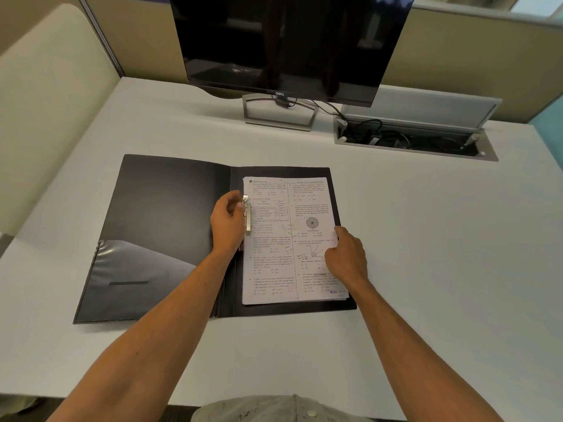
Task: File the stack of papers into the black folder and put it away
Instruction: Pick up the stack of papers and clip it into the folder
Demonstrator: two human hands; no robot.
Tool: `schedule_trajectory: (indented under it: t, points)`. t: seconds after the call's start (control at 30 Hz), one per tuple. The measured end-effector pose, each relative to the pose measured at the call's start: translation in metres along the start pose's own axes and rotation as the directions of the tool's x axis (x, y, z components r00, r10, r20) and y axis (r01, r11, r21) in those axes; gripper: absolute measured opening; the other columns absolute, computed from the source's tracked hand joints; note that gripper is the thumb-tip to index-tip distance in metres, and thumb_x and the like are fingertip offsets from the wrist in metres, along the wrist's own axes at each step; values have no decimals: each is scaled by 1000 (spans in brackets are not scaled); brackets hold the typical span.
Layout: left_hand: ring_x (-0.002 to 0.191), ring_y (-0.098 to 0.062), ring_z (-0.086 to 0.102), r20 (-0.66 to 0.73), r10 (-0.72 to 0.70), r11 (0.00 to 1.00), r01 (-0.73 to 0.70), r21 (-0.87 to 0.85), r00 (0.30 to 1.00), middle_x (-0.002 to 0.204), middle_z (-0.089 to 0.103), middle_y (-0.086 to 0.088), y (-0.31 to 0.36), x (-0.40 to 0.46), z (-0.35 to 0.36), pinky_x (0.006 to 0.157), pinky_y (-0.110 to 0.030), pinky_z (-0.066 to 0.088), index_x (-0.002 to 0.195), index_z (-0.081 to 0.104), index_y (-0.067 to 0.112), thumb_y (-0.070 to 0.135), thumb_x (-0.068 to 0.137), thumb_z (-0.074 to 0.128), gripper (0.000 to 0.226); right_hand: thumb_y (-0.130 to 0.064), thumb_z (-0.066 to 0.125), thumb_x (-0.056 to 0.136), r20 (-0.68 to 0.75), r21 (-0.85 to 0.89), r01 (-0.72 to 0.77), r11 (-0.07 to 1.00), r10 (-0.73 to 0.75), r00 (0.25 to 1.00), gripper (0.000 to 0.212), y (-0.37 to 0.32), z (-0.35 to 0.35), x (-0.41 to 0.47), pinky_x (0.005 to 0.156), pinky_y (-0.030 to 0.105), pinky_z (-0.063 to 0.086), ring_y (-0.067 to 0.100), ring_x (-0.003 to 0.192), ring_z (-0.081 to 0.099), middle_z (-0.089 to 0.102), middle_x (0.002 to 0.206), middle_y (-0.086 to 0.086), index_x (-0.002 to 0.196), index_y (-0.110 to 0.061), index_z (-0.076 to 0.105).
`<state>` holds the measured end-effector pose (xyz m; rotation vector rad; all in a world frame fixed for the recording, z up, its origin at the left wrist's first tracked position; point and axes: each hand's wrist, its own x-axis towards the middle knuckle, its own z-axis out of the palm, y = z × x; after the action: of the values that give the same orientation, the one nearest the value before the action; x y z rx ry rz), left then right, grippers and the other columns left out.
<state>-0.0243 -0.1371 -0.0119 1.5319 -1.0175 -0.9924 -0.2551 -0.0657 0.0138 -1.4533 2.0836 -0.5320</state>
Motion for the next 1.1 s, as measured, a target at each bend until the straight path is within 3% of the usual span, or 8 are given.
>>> schedule_trajectory:
  t: [0.13, 0.33, 0.5, 0.7, 0.9, 1.1]
  points:
    - [96, -4, 61, -15, -97, 992, 96, -86, 995, 111, 62, 5, 8, 10, -4, 65, -5, 48, 123, 57, 13, 8, 93, 55, 31, -21, 60, 87, -13, 4, -10, 1000, 10, 1000, 33, 3, 3, 0, 49, 14, 31, 5, 62, 43, 63, 115, 4, 118, -16, 51]
    - [99, -12, 60, 111, -185, 980, 176, 89, 976, 113, 63, 1, 17, 30, -7, 74, -18, 47, 123, 55, 13, 6, 91, 55, 33, -20, 58, 87, 4, 22, 8, 1000, -8, 1000, 31, 6, 2, 0, 49, 14, 31, 3, 62, 43, 63, 115, 4, 117, -15, 51]
    - [97, -13, 61, 158, -191, 972, 163, 171, 969, 108, 65, 1, 30, 39, -11, 77, -25, 49, 121, 55, 17, 10, 90, 61, 33, -17, 56, 89, 40, 25, 20, 999, -21, 999, 29, 6, -2, 1, 57, 18, 40, 10, 78, 50, 63, 118, 5, 117, -15, 50]
    - [91, -8, 62, 160, -95, 981, 65, 180, 983, 100, 67, 5, 34, 24, -16, 77, -26, 51, 118, 57, 19, 13, 91, 59, 28, -13, 56, 89, 49, 36, 28, 999, -30, 998, 32, 9, -3, 1, 55, 12, 35, 10, 82, 50, 62, 120, 5, 120, -12, 51]
    - [85, -7, 63, 133, 0, 972, -31, 232, 991, 90, 67, 8, 33, 5, -25, 72, -18, 48, 96, 65, 22, 16, 91, 60, 10, -10, 56, 87, 16, 37, 53, 998, -53, 998, 31, 12, 1, -1, 53, 8, 30, 9, 81, 48, 63, 119, 7, 118, -9, 54]
    - [79, -2, 62, 132, 60, 947, -99, 307, 989, 90, 67, 8, 32, -14, -32, 63, -7, 43, 95, 66, 20, 18, 91, 61, 7, -11, 57, 87, -4, 13, 74, 997, -74, 997, 31, 14, 2, -2, 52, 7, 28, 8, 80, 46, 63, 119, 8, 118, -7, 55]
